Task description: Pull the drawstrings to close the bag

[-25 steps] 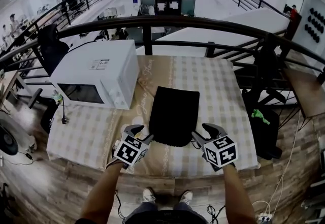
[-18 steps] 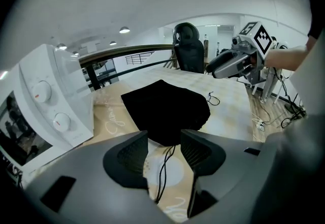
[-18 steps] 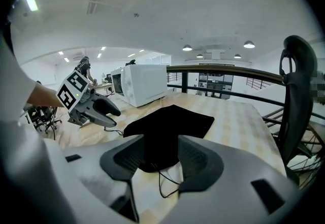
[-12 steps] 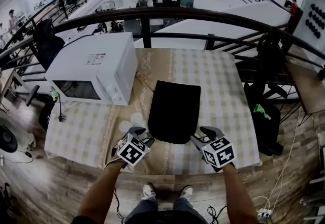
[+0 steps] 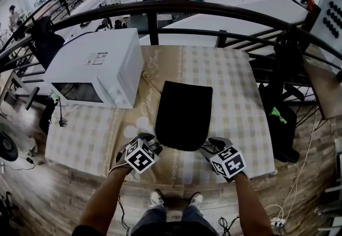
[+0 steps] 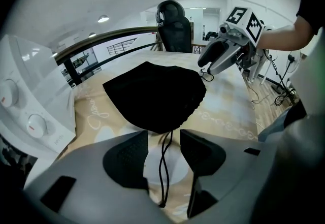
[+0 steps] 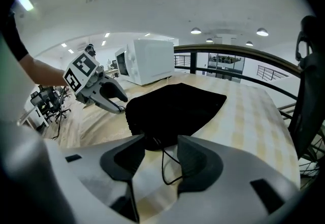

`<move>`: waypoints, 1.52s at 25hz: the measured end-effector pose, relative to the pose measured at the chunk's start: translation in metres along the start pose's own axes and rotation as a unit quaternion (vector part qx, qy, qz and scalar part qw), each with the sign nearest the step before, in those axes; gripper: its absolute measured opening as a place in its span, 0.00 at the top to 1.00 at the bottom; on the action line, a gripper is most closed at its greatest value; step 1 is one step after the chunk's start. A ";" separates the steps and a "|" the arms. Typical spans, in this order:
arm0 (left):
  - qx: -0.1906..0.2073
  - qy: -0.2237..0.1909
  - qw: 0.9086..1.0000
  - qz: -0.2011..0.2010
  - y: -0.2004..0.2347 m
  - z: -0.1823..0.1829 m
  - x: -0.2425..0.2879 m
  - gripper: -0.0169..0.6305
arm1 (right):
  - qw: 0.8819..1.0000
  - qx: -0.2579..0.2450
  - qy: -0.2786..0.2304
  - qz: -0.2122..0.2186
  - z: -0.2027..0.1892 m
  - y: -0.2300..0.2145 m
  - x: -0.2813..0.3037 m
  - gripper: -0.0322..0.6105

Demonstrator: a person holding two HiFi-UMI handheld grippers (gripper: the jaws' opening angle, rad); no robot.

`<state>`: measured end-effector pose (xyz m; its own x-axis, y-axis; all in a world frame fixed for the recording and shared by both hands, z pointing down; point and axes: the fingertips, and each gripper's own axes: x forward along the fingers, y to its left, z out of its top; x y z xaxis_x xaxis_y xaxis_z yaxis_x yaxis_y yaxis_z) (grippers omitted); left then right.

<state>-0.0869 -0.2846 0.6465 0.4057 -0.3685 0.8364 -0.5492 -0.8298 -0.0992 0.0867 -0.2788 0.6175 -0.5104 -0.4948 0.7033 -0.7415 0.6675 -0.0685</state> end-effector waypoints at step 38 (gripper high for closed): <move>-0.033 0.074 0.995 -0.056 -0.014 -0.002 0.016 0.83 | 0.998 -0.029 0.057 0.006 -0.029 0.003 0.030 0.86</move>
<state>-0.0745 -0.2779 0.6622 0.3576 -0.2043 0.9113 -0.5555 -0.8309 0.0318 0.0815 -0.2754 0.6591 -0.4630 -0.4226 0.7791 -0.7084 0.7048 -0.0386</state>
